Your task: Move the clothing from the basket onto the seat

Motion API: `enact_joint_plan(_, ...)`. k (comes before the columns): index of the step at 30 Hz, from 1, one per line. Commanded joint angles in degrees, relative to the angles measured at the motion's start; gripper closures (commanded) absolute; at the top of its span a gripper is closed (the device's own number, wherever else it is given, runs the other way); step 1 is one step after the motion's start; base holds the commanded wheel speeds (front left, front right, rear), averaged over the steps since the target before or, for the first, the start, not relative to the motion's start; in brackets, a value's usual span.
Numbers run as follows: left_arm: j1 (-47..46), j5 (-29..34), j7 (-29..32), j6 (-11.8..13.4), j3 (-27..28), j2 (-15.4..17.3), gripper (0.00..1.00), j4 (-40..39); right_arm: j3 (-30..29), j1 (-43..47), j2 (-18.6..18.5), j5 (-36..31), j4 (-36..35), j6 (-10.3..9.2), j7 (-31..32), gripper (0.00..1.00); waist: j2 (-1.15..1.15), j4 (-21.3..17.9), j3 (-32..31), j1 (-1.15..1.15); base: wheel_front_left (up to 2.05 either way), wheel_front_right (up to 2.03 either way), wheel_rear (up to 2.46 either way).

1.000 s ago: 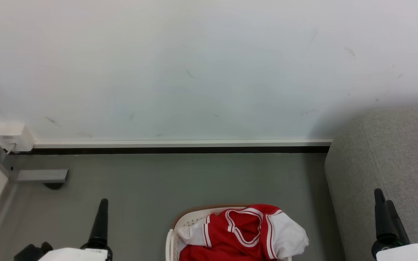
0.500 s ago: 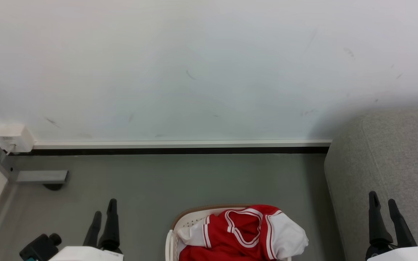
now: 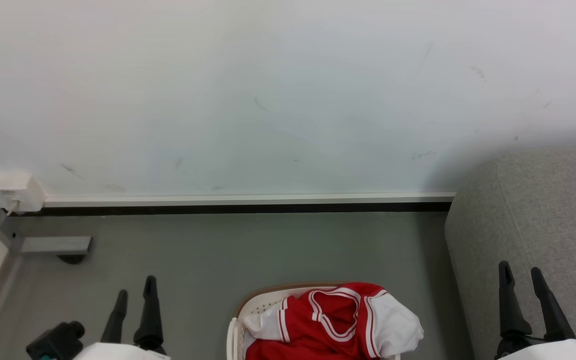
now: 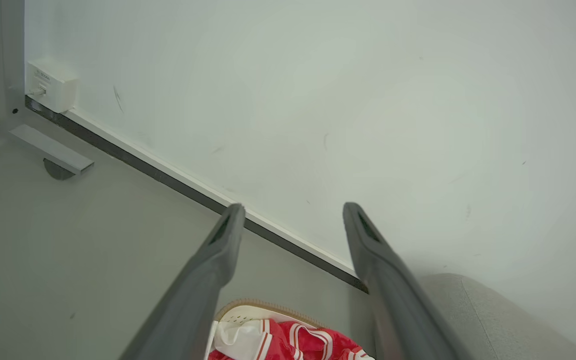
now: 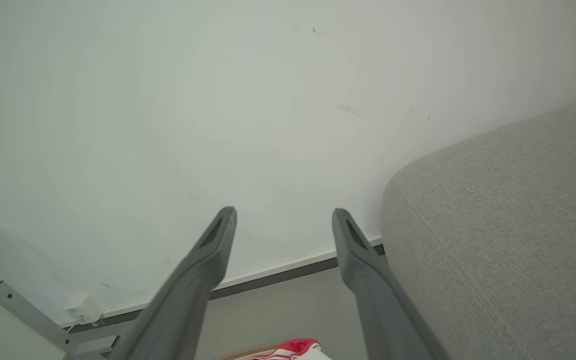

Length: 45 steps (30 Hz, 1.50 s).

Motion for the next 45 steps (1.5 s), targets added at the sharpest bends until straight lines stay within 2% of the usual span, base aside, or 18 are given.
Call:
enact_joint_plan(1, -0.19, 2.67, -0.57, 0.09, 0.06, 0.52, 0.00, -0.71, 0.15, -0.30, -0.66, -2.19, -0.78, -0.06, -0.66, 0.00, 0.00, 0.10, 0.00, 0.00, 0.00, 0.00, 0.00)
enact_joint_plan(19, 0.71, 14.41, -3.21, -0.01, 0.22, 0.62, 0.00, -1.74, 1.29, -0.27, -0.79, -12.55, 0.59, -0.08, -3.29, 0.00, 0.00, 0.07, 0.16, 0.00, 0.00, 0.00, 0.00)
enact_joint_plan(45, 1.62, 27.40, -6.41, -0.45, 1.31, 0.80, 0.00, -0.94, 1.94, 0.01, -0.91, -21.54, 1.66, -0.10, -6.50, 0.00, 0.00, -0.60, 0.56, 0.00, 0.00, 0.00, 0.00)
